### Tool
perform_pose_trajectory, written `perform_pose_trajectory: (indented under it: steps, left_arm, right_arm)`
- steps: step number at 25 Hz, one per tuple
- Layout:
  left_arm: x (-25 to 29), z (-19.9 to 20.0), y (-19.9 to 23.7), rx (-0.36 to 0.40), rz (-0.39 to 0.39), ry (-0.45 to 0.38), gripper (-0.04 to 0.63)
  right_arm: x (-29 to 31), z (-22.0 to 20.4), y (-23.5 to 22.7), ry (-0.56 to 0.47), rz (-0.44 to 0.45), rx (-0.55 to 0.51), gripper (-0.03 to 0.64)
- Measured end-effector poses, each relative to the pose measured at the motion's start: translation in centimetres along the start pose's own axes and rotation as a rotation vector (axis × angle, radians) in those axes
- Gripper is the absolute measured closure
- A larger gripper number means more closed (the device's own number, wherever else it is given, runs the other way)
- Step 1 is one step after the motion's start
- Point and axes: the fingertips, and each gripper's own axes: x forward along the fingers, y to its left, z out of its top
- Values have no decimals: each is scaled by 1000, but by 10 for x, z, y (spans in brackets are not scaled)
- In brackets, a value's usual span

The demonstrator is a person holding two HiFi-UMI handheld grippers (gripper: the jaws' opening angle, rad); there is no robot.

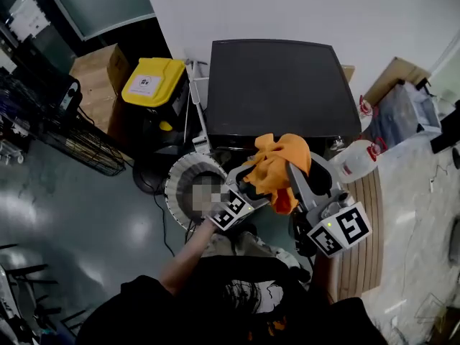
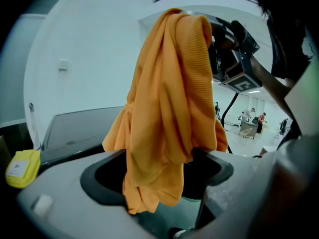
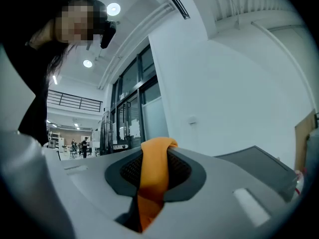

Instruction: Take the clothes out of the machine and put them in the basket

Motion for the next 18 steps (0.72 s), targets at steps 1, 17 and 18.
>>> perform_pose_trajectory:
  steps: [1, 17, 18]
  left_arm:
    - [-3, 2, 5, -7, 9, -17, 186]
    - [-158, -3, 79, -54, 194, -198, 548]
    - [-171, -4, 82, -55, 206, -210, 549]
  right_arm:
    - [5, 3, 9, -4, 18, -6, 525]
    - [63, 4, 125, -89, 101, 140, 525]
    - [65, 1, 130, -86, 97, 145, 525]
